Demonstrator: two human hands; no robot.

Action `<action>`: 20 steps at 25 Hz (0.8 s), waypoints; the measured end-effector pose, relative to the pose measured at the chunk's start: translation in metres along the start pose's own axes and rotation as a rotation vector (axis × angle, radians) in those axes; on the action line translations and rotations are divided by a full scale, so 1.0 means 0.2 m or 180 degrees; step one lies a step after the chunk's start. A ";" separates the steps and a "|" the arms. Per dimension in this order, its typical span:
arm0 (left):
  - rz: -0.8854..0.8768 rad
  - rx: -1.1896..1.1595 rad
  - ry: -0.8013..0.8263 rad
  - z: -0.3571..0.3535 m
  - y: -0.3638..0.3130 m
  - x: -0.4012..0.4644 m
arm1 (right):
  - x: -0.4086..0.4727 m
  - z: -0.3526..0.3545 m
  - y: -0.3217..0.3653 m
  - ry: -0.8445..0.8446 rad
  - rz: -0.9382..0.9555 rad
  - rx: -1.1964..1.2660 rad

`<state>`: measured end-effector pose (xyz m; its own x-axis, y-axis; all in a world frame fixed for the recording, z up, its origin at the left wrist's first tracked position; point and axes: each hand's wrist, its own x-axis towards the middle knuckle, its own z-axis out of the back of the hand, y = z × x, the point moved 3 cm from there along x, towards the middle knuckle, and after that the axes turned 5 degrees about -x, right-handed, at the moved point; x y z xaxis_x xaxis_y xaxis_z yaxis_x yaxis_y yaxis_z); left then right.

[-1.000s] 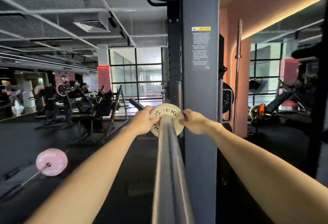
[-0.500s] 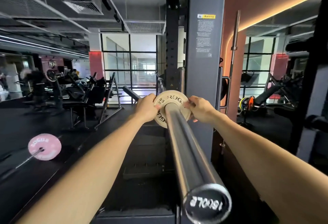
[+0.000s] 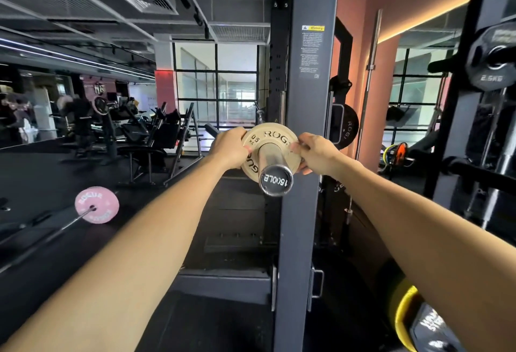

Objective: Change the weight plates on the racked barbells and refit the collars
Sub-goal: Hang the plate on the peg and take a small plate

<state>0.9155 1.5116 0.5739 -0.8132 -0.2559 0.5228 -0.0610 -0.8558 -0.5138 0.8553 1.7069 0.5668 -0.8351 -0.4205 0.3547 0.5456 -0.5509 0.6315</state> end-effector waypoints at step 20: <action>-0.0215 -0.0090 0.0158 0.35 -0.56 -0.71 | -0.90 0.37 0.18 -0.0044 0.0128 0.0258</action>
<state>1.0779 1.6126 0.6055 -0.8342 -0.1747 0.5230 -0.1326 -0.8571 -0.4978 1.0198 1.8156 0.5762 -0.8139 -0.4307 0.3900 0.5717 -0.4734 0.6701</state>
